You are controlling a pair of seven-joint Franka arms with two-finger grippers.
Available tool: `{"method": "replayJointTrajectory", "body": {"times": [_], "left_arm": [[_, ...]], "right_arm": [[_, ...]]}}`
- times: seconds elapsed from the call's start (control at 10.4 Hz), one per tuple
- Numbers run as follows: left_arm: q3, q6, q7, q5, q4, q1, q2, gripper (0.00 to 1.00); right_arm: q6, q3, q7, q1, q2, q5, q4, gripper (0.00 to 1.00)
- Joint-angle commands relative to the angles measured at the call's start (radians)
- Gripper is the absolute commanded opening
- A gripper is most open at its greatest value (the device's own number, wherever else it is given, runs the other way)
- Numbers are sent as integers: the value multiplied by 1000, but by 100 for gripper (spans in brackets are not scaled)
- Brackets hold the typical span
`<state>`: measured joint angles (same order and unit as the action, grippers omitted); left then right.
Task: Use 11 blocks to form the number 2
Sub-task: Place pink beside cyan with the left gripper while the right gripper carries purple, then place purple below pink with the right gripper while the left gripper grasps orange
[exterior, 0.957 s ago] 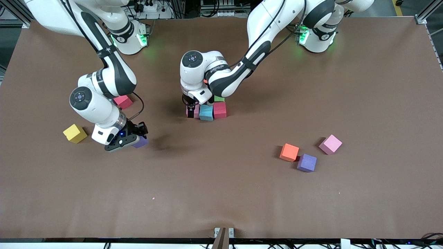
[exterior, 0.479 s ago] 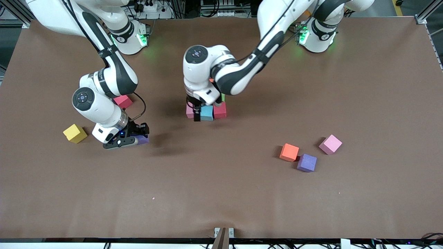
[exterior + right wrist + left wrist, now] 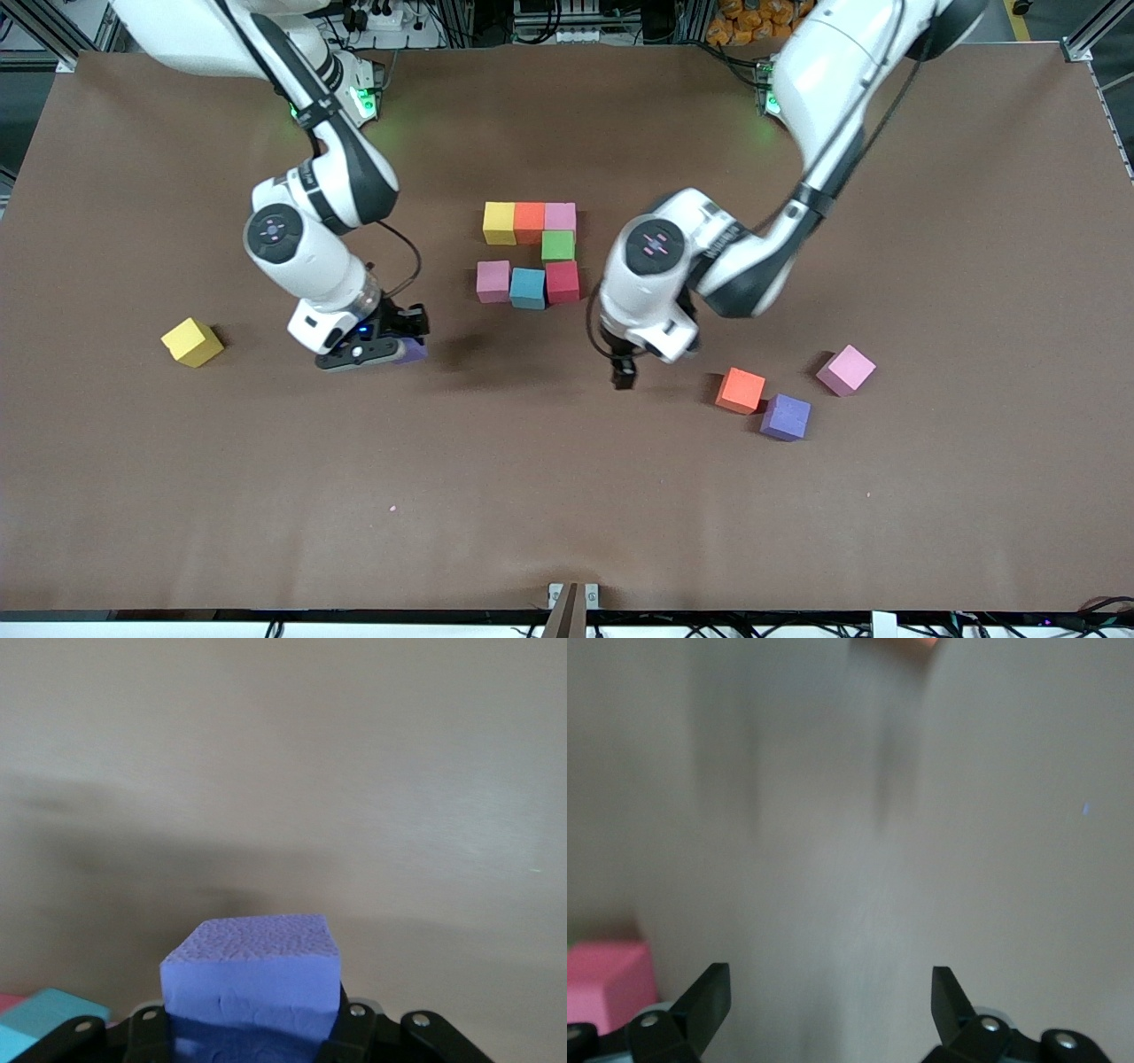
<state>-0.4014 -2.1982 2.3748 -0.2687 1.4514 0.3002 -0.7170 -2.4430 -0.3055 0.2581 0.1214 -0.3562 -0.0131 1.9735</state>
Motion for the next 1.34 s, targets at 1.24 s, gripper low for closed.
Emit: {"method": "replayJointTrajectory", "body": {"times": [1.24], "left_arm": [[-97,-86,-717,22,271,-415,91,100]], "right_arm": [[-2,112,425,322,-221,-158,-102,21]]}}
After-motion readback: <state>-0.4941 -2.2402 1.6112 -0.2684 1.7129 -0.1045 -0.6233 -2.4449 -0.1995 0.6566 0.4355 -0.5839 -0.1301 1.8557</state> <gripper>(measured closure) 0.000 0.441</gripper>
